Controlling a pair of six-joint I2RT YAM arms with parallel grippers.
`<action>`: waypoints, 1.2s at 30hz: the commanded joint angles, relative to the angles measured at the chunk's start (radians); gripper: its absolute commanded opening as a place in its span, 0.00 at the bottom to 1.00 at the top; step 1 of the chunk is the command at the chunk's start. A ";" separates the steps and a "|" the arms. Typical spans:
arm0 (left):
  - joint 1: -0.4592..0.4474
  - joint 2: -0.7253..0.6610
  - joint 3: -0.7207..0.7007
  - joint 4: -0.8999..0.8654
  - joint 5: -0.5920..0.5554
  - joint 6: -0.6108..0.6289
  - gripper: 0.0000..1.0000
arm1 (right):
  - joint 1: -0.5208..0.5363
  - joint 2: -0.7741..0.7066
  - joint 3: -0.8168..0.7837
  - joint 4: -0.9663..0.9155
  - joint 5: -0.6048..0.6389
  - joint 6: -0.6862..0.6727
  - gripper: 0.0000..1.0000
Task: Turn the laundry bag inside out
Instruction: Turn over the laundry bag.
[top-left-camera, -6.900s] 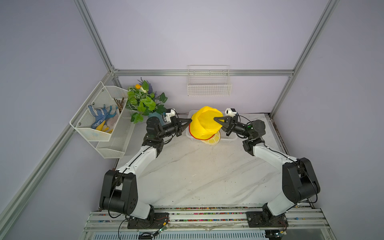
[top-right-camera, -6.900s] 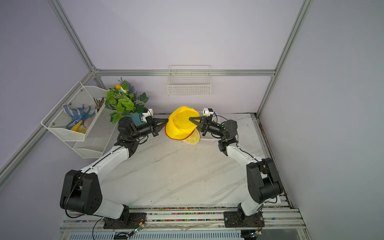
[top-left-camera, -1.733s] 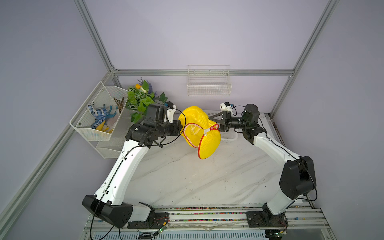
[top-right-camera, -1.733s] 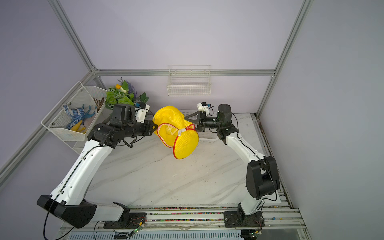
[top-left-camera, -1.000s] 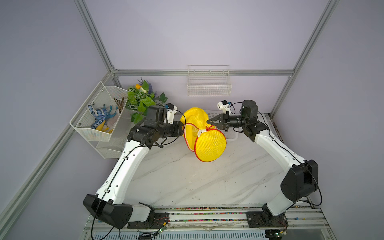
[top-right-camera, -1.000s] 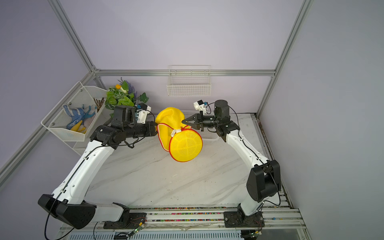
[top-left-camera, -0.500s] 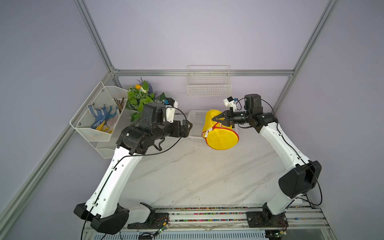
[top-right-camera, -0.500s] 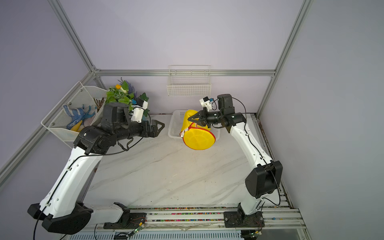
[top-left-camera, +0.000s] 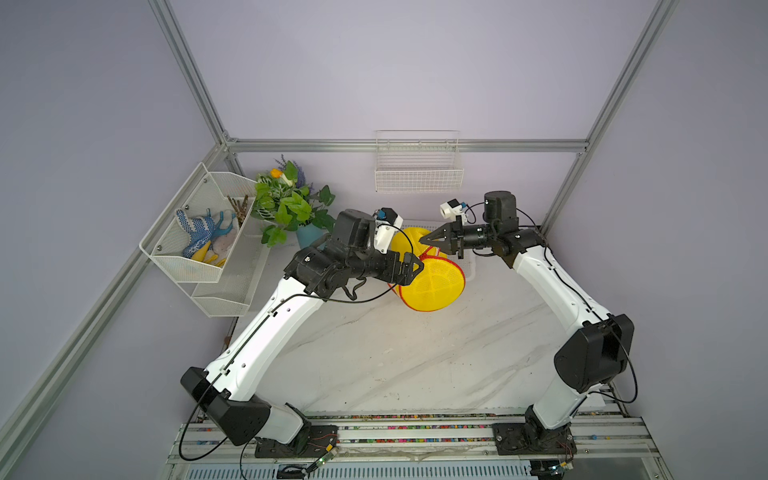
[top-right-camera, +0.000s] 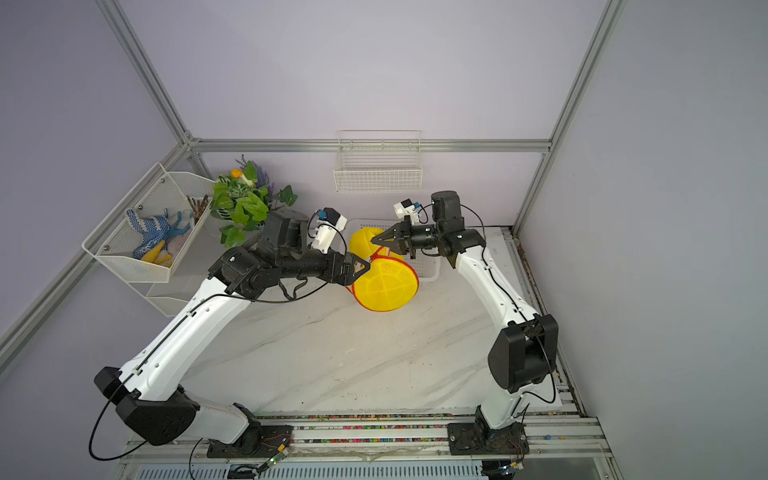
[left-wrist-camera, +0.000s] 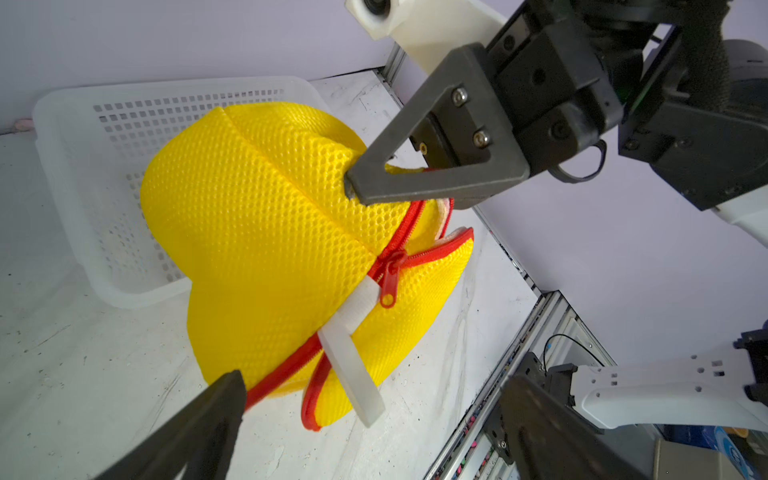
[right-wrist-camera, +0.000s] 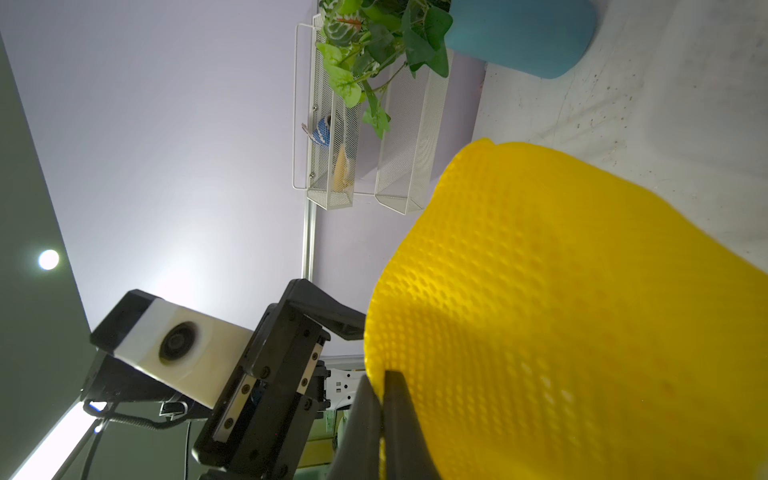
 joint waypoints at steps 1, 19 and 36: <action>0.001 0.001 -0.078 0.034 0.108 0.022 1.00 | 0.006 -0.042 -0.018 0.113 -0.036 0.067 0.00; 0.000 -0.098 -0.037 -0.035 -0.128 0.140 1.00 | 0.013 -0.076 -0.091 0.187 -0.046 0.139 0.00; -0.005 -0.056 -0.187 0.120 -0.088 0.225 1.00 | 0.051 -0.105 -0.092 0.155 -0.049 0.133 0.00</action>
